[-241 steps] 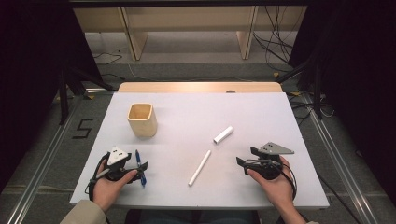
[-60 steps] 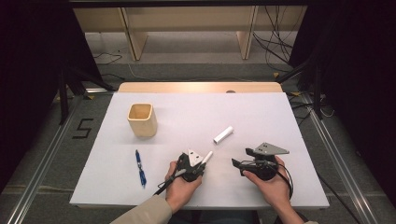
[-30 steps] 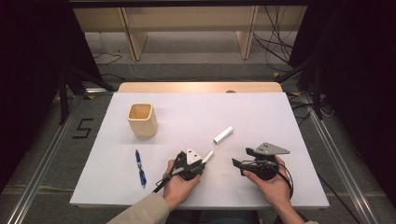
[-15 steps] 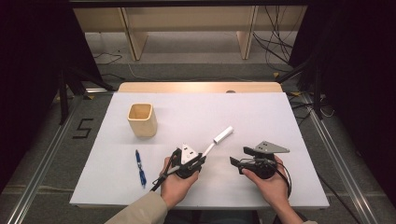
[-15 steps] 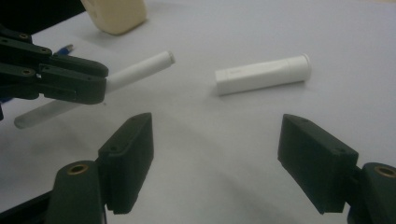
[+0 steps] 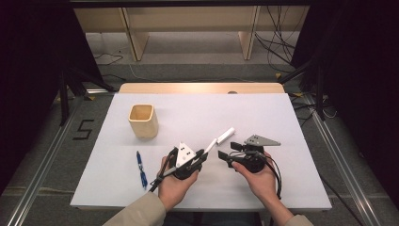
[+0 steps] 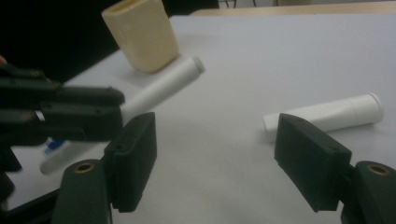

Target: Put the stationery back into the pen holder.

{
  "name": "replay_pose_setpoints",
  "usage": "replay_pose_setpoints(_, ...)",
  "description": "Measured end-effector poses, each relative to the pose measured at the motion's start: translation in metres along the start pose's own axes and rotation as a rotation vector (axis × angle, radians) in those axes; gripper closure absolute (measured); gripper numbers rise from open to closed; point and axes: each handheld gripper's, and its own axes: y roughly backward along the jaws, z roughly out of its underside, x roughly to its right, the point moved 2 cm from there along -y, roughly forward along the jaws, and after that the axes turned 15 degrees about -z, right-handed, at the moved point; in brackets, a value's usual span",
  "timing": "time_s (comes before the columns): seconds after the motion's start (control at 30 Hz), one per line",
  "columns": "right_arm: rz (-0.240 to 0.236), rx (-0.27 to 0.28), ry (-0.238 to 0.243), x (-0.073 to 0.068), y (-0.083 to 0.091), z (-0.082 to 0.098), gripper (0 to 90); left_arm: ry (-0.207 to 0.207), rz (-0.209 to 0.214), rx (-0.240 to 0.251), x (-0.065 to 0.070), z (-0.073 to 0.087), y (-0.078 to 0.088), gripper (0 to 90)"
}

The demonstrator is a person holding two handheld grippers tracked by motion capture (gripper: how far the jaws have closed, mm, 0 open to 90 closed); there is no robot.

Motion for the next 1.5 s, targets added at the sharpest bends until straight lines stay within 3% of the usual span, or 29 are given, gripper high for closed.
replay_pose_setpoints(0.17,-0.065,0.071,-0.081,-0.004,-0.008,-0.007,33.4,0.001,-0.005,0.002,0.0,0.001,-0.001,78.7)
replay_pose_setpoints(0.4,-0.096,0.062,-0.11,-0.006,-0.022,-0.008,33.6,0.005,-0.008,0.009,0.002,0.004,-0.002,78.6)
replay_pose_setpoints(0.9,-0.128,0.066,-0.178,-0.002,-0.031,-0.007,41.1,-0.001,-0.001,0.028,0.009,0.005,-0.001,78.6)
replay_pose_setpoints(1.1,-0.16,0.092,-0.2,-0.003,-0.033,-0.008,48.0,0.004,-0.006,0.042,0.008,0.003,0.0,78.6)
replay_pose_setpoints(1.3,-0.195,0.127,-0.208,-0.005,-0.033,-0.01,64.9,0.004,-0.01,0.055,0.008,0.001,0.002,78.5)
replay_pose_setpoints(1.4,-0.25,0.163,-0.215,-0.009,-0.031,-0.013,75.0,0.001,-0.015,0.078,0.008,-0.001,0.003,78.5)
replay_pose_setpoints(1.47,-0.271,0.18,-0.191,-0.015,-0.029,-0.017,78.5,-0.01,-0.017,0.101,0.008,-0.004,0.005,78.4)
replay_pose_setpoints(1.5,-0.26,0.179,-0.152,-0.019,-0.028,-0.02,78.6,-0.015,-0.017,0.116,0.007,-0.006,0.006,78.3)
